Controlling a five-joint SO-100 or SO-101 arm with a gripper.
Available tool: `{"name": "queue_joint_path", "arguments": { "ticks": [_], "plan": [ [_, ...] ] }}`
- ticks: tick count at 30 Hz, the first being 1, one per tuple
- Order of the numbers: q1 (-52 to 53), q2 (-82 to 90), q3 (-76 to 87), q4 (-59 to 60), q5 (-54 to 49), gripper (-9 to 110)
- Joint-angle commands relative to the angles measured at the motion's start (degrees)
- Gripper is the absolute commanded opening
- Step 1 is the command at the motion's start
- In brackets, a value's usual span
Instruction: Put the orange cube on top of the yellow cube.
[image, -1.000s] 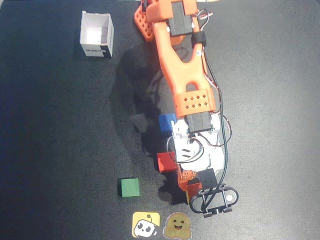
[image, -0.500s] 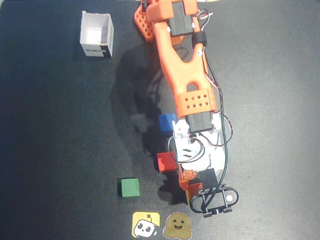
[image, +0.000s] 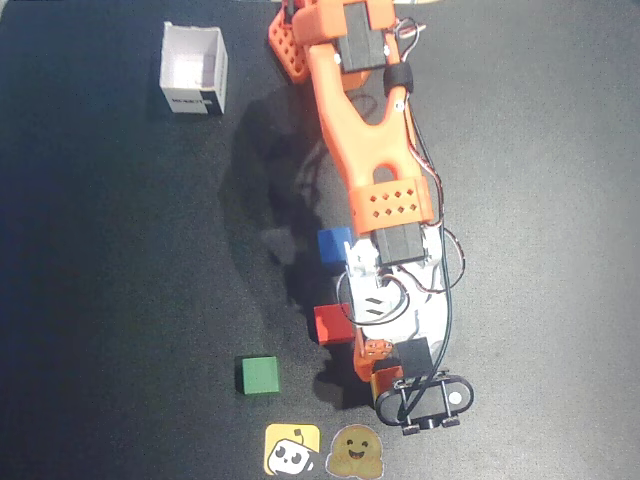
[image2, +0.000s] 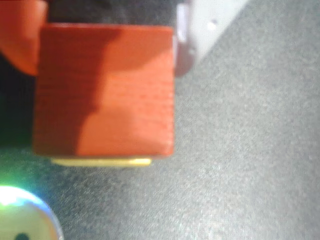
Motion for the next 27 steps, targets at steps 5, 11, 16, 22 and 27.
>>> {"name": "queue_joint_path", "arguments": {
  "ticks": [5, 11, 16, 22, 27],
  "plan": [
    [-0.1, 2.0, -3.3, -1.8, 1.0, 20],
    [-0.7, 4.0, -3.0, -2.9, 2.6, 20],
    [-0.8, 6.1, -2.2, -2.9, 2.6, 20],
    [-0.6, 8.6, -0.6, -2.9, 3.4, 20],
    [-1.1, 11.1, 2.4, -3.6, 5.8, 20]
  ]
}}
